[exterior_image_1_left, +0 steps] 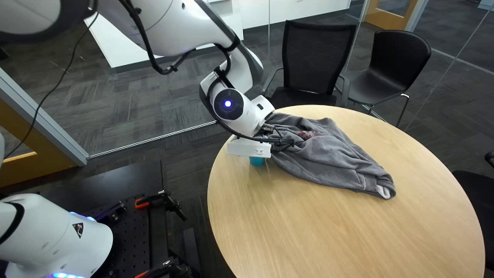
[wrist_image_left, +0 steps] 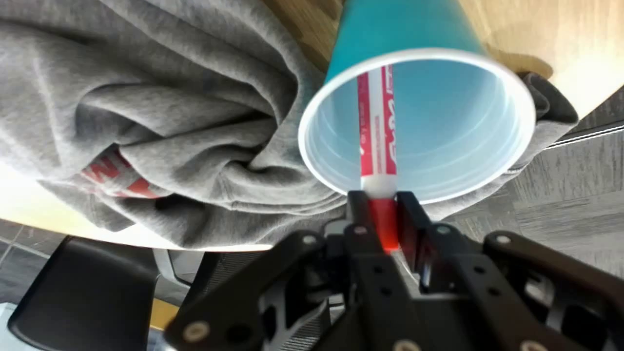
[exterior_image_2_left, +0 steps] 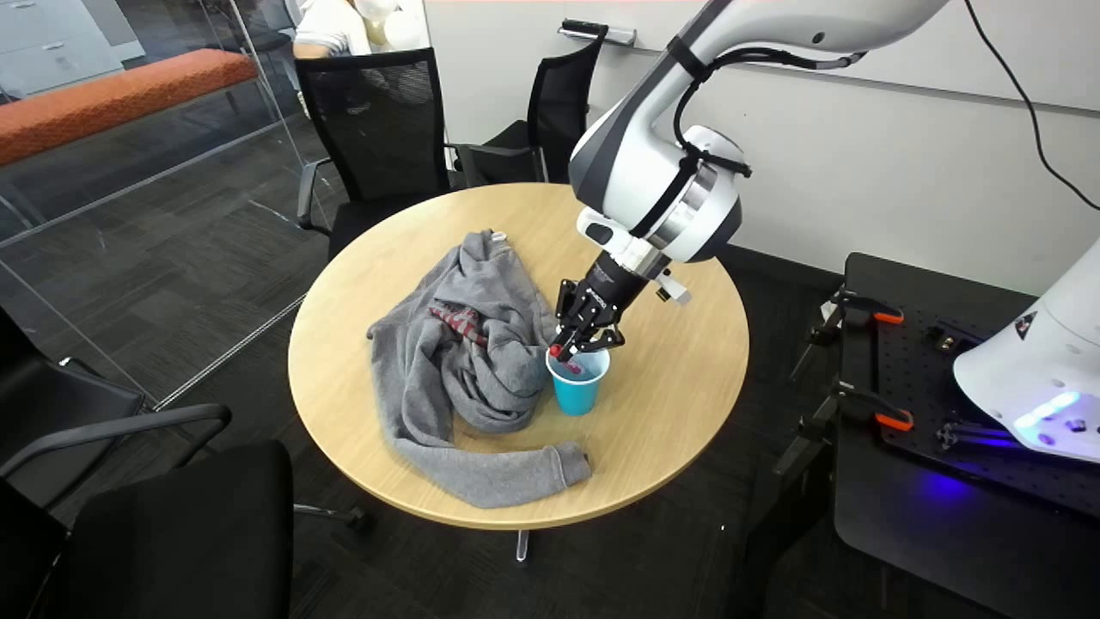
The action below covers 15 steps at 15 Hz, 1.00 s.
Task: Remove the marker from the cup
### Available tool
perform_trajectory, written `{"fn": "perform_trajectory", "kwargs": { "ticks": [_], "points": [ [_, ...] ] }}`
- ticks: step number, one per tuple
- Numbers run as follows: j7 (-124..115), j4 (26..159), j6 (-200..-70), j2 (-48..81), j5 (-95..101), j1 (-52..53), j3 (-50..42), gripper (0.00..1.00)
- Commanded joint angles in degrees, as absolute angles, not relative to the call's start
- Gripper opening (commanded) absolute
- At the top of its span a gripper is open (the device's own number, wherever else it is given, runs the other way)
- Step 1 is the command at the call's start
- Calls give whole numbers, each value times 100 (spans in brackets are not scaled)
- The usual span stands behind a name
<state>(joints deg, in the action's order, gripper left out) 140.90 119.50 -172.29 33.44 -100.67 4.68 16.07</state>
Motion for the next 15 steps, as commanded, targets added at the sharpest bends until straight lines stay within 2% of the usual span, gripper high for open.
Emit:
{"fn": "perform_trajectory", "kwargs": {
  "ticks": [1, 8, 15],
  "points": [
    [14926, 12333, -17367, 2706, -11016, 525, 1566, 5],
    [14950, 13107, -17250, 1575, -11102, 821, 1236, 5],
    [14945, 13830, -17171, 622, -11081, 647, 1262, 5]
  ]
}}
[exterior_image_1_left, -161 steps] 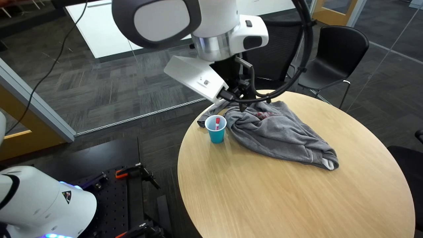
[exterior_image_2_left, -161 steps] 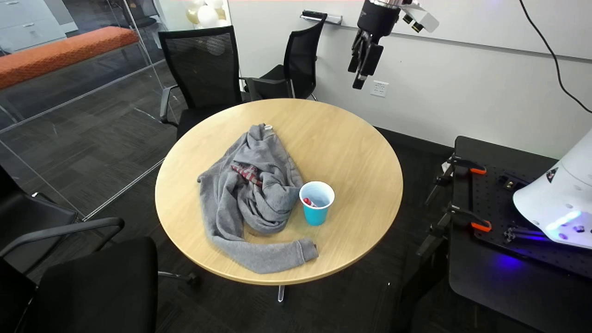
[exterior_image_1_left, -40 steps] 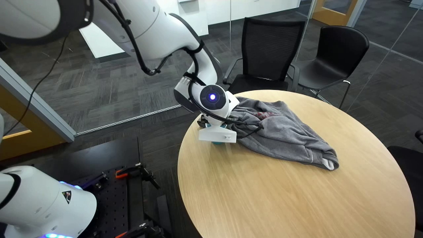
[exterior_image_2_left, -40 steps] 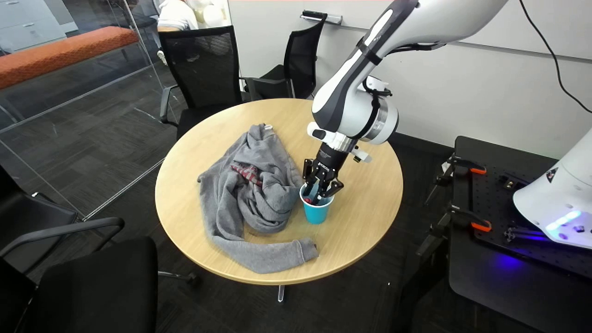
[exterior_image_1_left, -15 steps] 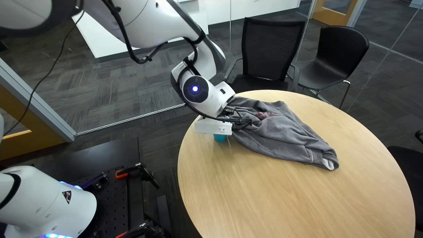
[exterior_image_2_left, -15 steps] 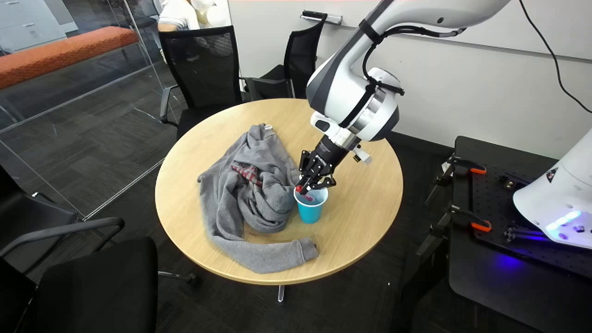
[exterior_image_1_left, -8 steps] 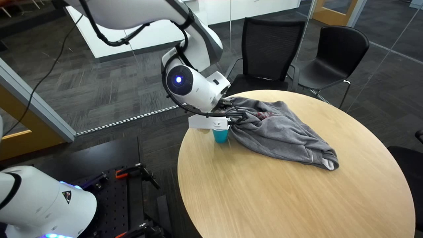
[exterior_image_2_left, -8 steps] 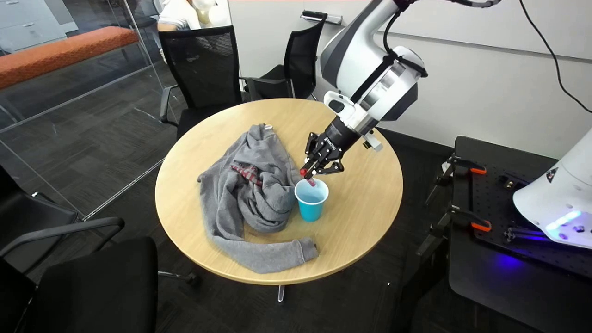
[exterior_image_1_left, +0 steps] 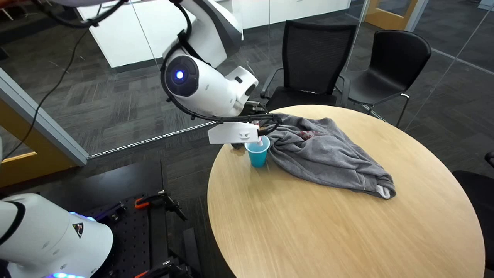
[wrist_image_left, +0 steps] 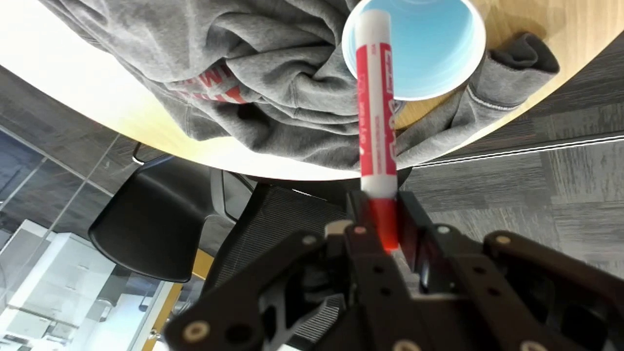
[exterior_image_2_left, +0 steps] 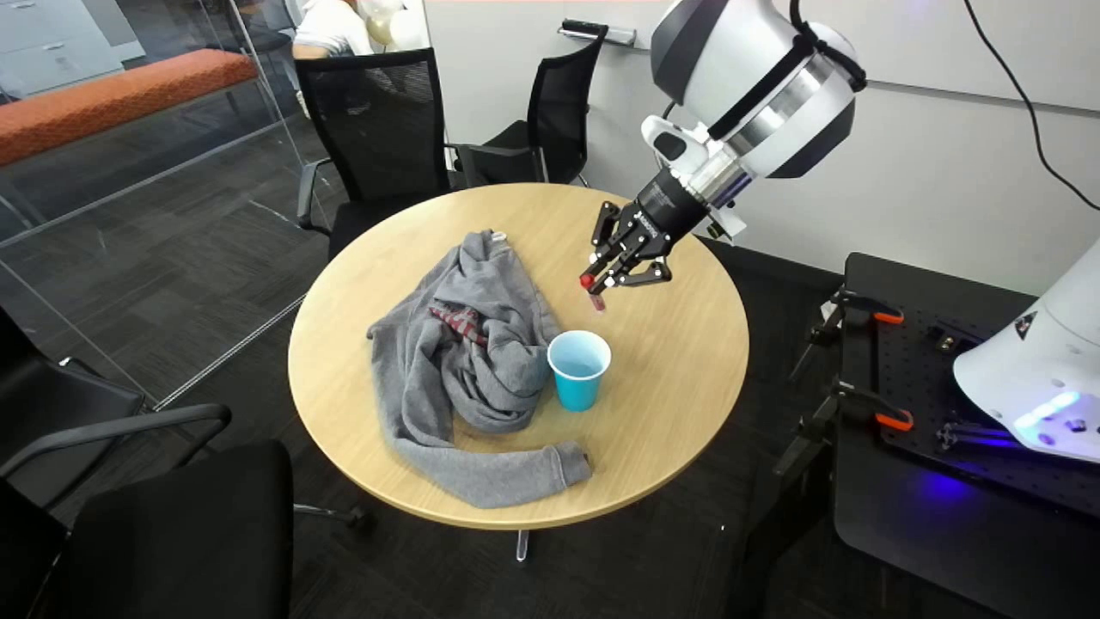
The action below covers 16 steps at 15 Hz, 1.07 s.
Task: Remove the marker from the cup
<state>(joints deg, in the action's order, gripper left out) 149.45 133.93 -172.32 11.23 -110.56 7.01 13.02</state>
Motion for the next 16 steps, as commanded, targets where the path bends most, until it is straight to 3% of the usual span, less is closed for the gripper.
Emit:
{"fn": "perform_trajectory", "kwargs": {
  "ticks": [1, 9, 16],
  "points": [
    [14841, 13904, -17158, 596, -11006, 601, 1264, 5],
    [13187, 14149, -17120, 771, -9334, 198, 990, 5],
    [10363, 14168, -15160, 706, -5827, -61, 112, 5]
  ]
}}
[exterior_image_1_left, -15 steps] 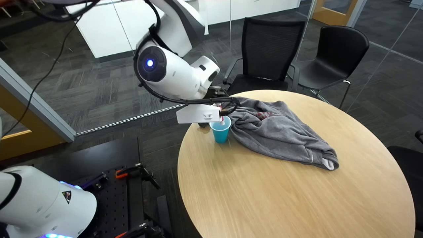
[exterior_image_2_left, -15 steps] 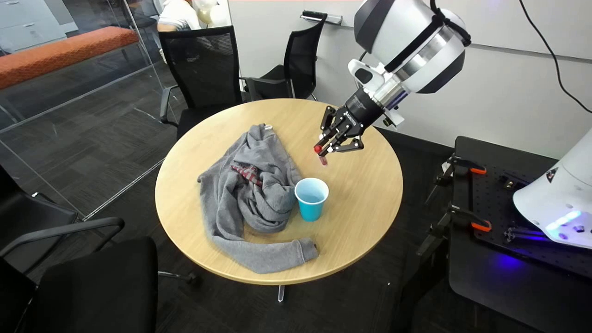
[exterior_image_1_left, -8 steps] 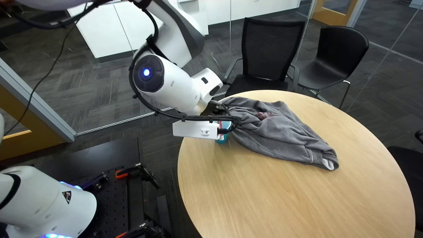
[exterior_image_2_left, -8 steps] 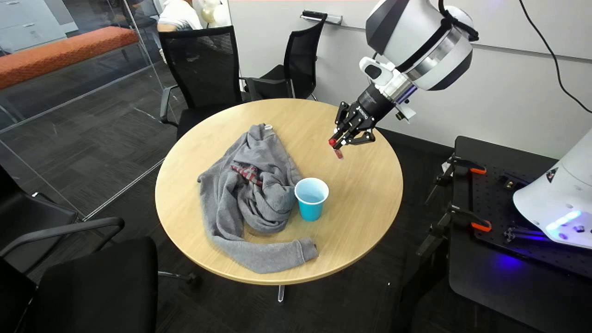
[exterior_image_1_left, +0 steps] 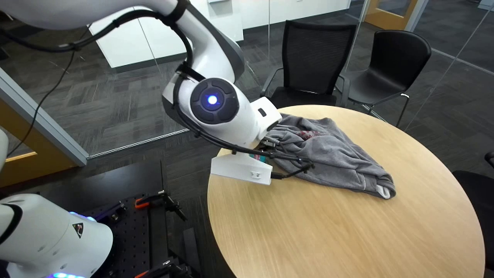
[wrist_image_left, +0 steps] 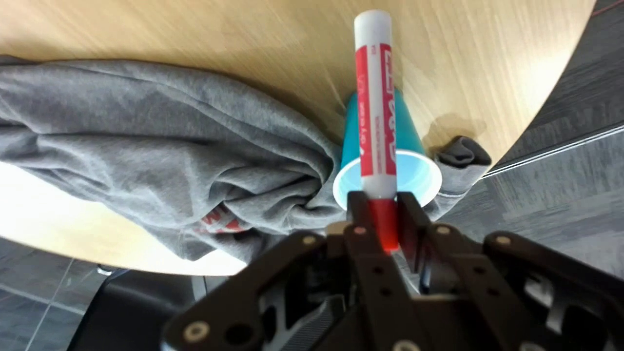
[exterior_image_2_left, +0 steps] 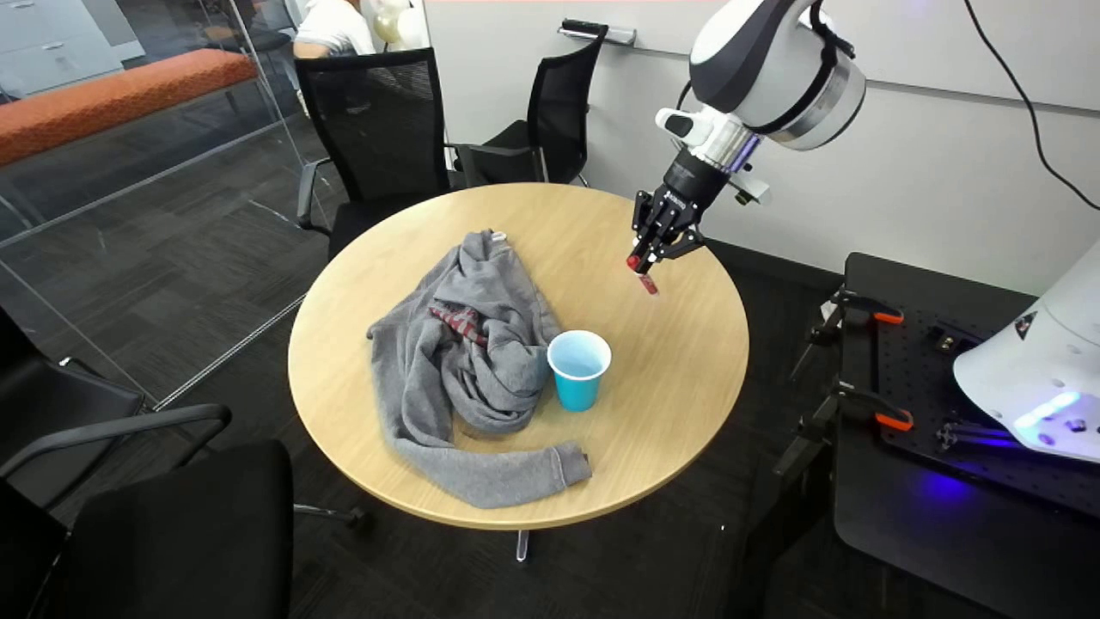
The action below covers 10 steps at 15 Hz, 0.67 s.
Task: Remove the marker from the cup
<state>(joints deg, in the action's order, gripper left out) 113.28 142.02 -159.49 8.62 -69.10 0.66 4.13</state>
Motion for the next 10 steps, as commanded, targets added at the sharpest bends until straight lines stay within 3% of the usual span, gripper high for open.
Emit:
{"fn": "perform_trajectory", "kwargs": {
  "ticks": [1, 10],
  "points": [
    [10046, 14076, -14827, 695, -5443, -132, 11, 5],
    [8013, 13240, -13847, 921, -4043, -438, -158, 5]
  ]
}}
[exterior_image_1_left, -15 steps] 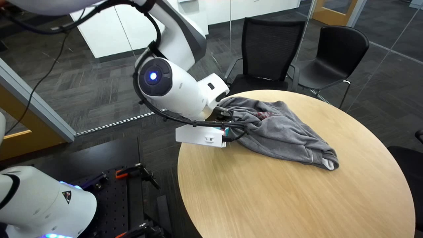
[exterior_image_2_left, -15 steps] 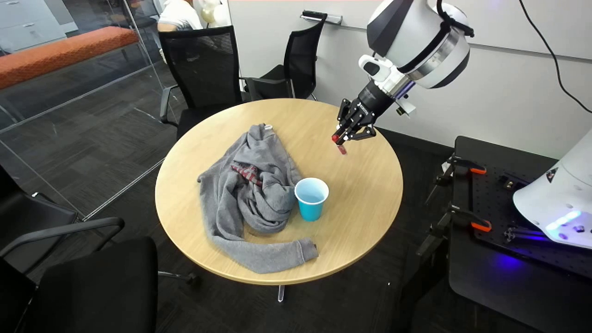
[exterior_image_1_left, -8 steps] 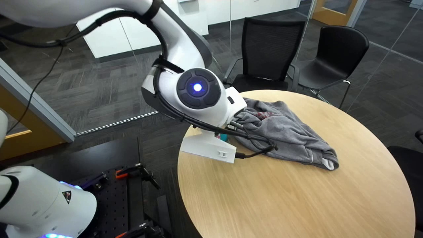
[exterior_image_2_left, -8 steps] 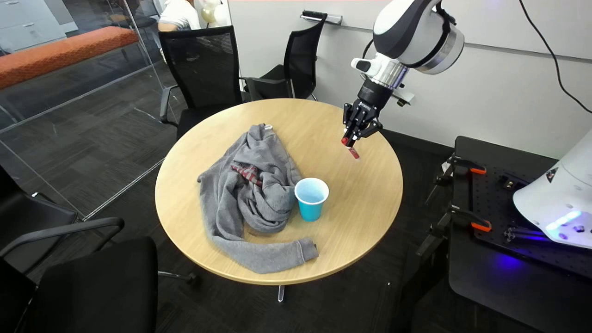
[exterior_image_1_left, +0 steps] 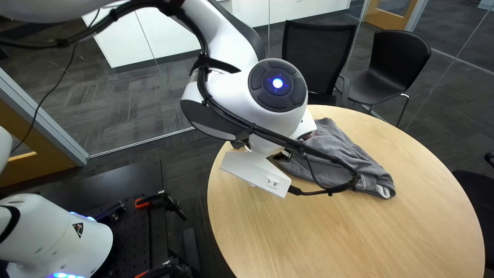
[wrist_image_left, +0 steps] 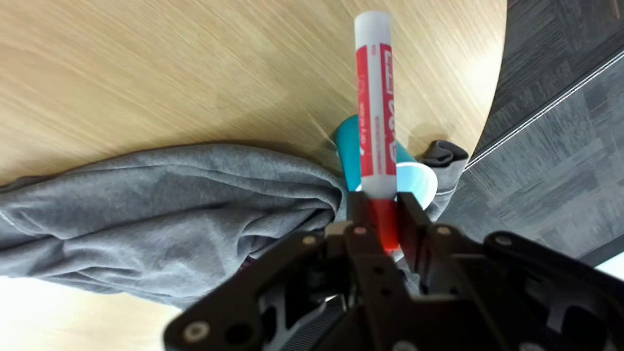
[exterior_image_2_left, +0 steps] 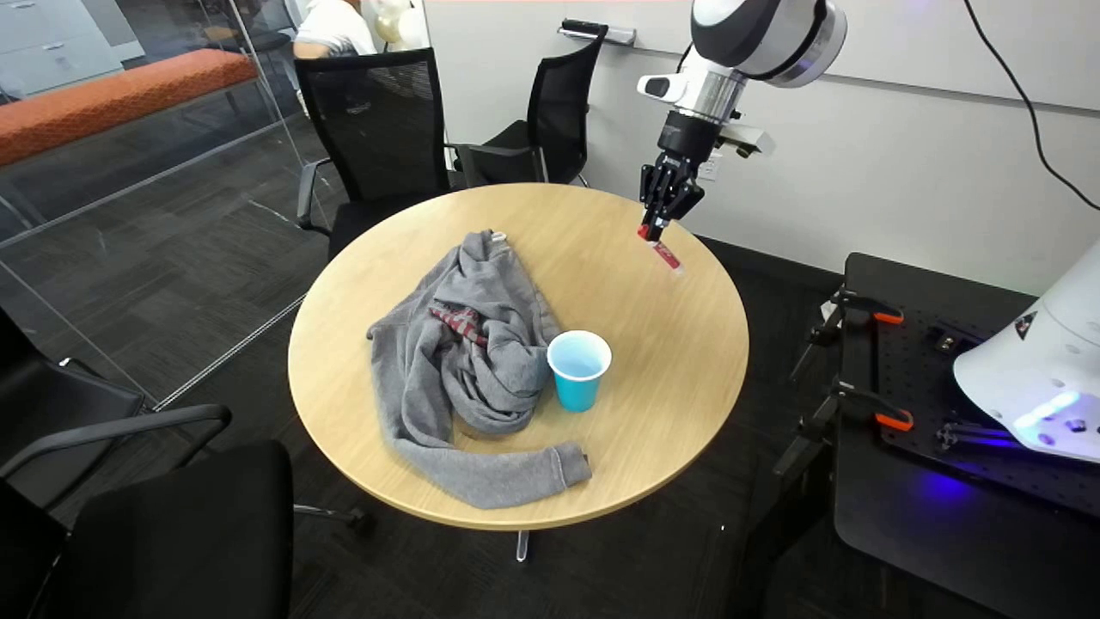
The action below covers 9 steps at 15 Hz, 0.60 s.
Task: Remove the marker from the cup
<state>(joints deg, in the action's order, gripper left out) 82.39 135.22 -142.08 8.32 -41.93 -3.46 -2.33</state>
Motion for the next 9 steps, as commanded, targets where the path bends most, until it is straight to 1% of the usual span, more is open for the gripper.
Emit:
{"fn": "perform_trajectory", "kwargs": {
  "ticks": [1, 5, 6, 9],
  "points": [
    [8145, 13460, -14146, 842, -4126, -436, -135, 19],
    [8141, 13362, -14033, 883, -4122, -436, -122, 19],
    [7505, 13381, -14544, 955, -4000, -322, -159, 5],
    [6585, 13273, -15482, 1231, -3750, -222, -124, 5]
  ]
}}
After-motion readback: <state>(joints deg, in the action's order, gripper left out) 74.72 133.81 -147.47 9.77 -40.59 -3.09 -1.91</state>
